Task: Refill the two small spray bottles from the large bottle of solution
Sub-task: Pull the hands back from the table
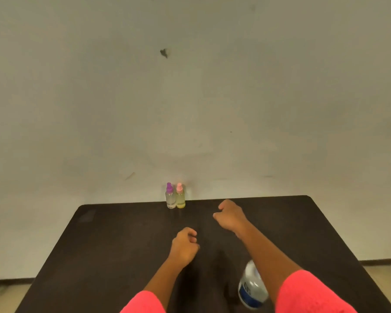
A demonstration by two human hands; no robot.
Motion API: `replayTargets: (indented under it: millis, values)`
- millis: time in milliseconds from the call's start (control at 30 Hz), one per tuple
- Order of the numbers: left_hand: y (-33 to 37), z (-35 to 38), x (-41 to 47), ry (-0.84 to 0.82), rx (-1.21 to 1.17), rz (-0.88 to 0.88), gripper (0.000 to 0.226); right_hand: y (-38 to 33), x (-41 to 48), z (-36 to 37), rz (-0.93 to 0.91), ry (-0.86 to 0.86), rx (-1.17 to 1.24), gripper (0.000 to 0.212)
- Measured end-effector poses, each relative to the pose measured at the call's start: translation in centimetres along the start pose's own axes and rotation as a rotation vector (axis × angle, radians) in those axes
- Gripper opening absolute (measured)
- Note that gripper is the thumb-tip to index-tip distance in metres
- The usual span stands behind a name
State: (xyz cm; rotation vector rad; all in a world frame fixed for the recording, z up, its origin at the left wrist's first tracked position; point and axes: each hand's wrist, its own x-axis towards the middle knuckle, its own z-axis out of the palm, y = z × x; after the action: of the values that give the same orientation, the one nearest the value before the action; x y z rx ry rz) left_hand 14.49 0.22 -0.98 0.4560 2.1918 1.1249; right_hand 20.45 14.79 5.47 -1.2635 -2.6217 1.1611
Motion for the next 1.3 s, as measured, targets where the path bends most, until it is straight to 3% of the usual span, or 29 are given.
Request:
replayTargets:
  millis: [200, 333, 433, 533, 667, 1300]
  values:
    - [-0.6, 3.5, -5.5, -0.188, 0.090, -0.023, 0.052, 7.7, -4.5, -4.6, 0.051, -0.057, -0.216, 0.036]
    - [-0.3, 5.6, -8.6, -0.289, 0.062, -0.005, 0.074, 13.0, -7.1, -5.3, 0.069, -0.170, -0.221, 0.035]
    - [0.3, 6.9, -10.2, -0.314, 0.015, 0.053, 0.083, 15.1, -9.3, -4.5, 0.100, -0.316, -0.122, 0.053]
    - [0.5, 8.3, -10.8, -0.294, -0.039, 0.135, 0.079, 15.8, -11.2, -3.1, 0.056, -0.333, 0.080, 0.079]
    - [1.0, 9.6, -10.5, -0.234, -0.119, 0.186, 0.065, 15.6, -11.9, -1.1, -0.028, -0.227, 0.263, 0.076]
    - [2.4, 5.0, 1.5, 0.017, -0.122, 0.190, 0.064, 7.2, 0.7, 1.8, -0.143, -0.181, 0.176, 0.074]
